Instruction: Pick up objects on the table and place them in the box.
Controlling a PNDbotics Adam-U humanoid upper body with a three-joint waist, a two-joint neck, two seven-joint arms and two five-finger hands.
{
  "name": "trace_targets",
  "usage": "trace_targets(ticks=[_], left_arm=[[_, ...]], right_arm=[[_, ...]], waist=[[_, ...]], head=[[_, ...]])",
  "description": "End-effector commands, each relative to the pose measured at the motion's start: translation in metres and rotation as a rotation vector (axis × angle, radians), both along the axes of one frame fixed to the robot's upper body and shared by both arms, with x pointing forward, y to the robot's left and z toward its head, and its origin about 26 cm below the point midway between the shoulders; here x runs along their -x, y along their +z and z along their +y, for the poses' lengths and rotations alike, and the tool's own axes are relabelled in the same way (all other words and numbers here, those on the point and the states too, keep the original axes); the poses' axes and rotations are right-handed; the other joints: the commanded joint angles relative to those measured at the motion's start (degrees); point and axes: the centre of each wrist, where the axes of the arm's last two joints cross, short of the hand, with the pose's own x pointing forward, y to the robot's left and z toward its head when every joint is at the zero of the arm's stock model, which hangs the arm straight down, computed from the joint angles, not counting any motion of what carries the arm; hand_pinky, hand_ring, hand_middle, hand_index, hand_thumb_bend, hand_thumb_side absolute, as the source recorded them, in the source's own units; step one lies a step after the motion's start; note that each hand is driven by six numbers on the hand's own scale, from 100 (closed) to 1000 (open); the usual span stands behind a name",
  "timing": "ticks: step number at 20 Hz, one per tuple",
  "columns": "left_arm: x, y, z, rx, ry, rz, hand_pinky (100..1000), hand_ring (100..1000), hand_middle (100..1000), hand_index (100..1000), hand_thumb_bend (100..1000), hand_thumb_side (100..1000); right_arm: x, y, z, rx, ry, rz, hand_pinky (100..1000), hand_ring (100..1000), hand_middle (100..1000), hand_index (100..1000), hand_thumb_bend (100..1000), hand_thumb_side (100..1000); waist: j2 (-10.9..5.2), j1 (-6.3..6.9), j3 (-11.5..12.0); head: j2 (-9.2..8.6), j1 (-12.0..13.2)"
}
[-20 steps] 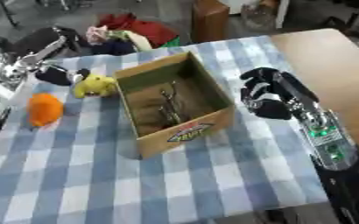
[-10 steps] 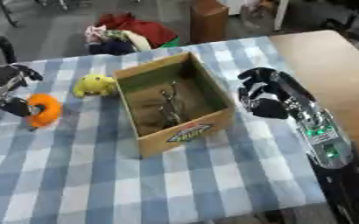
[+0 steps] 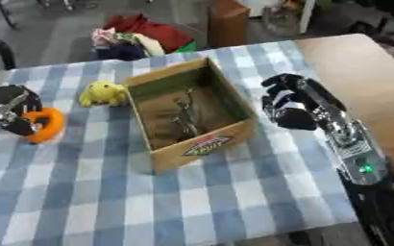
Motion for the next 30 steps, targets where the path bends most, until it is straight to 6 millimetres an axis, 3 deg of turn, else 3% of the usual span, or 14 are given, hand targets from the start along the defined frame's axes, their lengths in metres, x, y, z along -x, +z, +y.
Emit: trace_targets(ticks=[1,5,6,7,9,10,11,12,18,24,26,27,29,30], left_arm=[[-0.004,0.030,-0.005,0.030,-0.016,-0.138,567,317,278,404,299,100],[-0.006,0.070,-0.039,0.093,-0.115,-0.333,570,311,265,390,266,100],[-0.006,0.078,-0.048,0.105,-0.147,-0.362,573,313,266,391,257,161],[-0.006,0.087,-0.060,0.118,-0.191,-0.387,573,312,265,390,250,100],[-0.007,0.102,-0.083,0.133,-0.275,-0.419,580,322,272,398,245,100],[-0.007,0.107,-0.092,0.134,-0.311,-0.427,582,326,277,402,388,248],[-0.009,0.110,-0.105,0.136,-0.355,-0.429,585,333,281,406,238,100],[-0.010,0.111,-0.116,0.139,-0.390,-0.425,589,338,284,409,230,100],[-0.025,0.087,-0.167,0.188,-0.529,-0.362,606,368,306,429,190,100],[-0.034,0.049,-0.186,0.237,-0.567,-0.278,633,450,369,484,174,100],[-0.034,0.041,-0.186,0.251,-0.577,-0.261,647,493,419,525,231,100],[-0.034,0.040,-0.185,0.262,-0.580,-0.264,667,557,503,602,354,105],[-0.034,0.043,-0.182,0.300,-0.578,-0.290,701,646,631,726,513,334],[-0.033,0.046,-0.180,0.327,-0.574,-0.309,709,667,662,749,539,370]], right_arm=[[-0.002,0.011,-0.007,0.011,-0.011,-0.029,581,779,486,754,100,128],[-0.002,0.011,-0.006,0.010,-0.005,-0.029,581,779,486,754,100,127],[-0.002,0.011,-0.005,0.011,-0.004,-0.028,581,779,486,754,100,128],[-0.002,0.011,-0.005,0.011,-0.002,-0.027,581,779,486,754,100,128],[-0.003,0.010,-0.004,0.012,0.003,-0.025,581,780,486,755,100,127],[-0.003,0.010,-0.003,0.013,0.006,-0.024,581,780,486,755,100,135],[-0.003,0.010,-0.002,0.012,0.011,-0.024,581,780,486,755,100,127],[-0.003,0.010,0.000,0.012,0.015,-0.023,581,780,486,755,100,127],[-0.004,0.009,0.008,0.010,0.045,-0.018,581,781,485,755,100,134],[-0.004,0.009,0.011,0.008,0.053,-0.016,580,781,485,755,100,139],[-0.004,0.009,0.011,0.007,0.053,-0.016,580,781,485,755,100,139],[-0.004,0.009,0.011,0.007,0.052,-0.016,580,781,485,755,100,139],[-0.004,0.009,0.010,0.007,0.050,-0.016,580,781,485,755,100,139],[-0.004,0.009,0.010,0.008,0.049,-0.016,580,781,485,755,100,139]], waist=[[-0.89,-0.16,0.0],[-1.03,-0.16,-0.2],[-1.07,-0.16,-0.3],[-1.12,-0.17,-0.4],[-1.24,-0.20,-0.7],[-1.29,-0.21,-0.8],[-1.37,-0.22,-1.0],[-1.43,-0.23,-1.2],[-1.37,-0.20,-3.0],[-1.12,-0.29,-4.1],[-1.05,-0.34,-4.2],[-1.04,-0.36,-4.2],[-1.00,-0.37,-4.1],[-0.98,-0.37,-4.1]], head=[[0.02,-0.1],[0.07,0.1],[0.06,0.2],[0.08,0.3],[0.16,0.5],[0.20,0.6],[0.23,0.8],[0.25,0.9],[0.15,1.9],[0.07,2.0],[0.04,1.9],[0.04,1.9],[-0.01,1.8],[-0.03,1.8]])
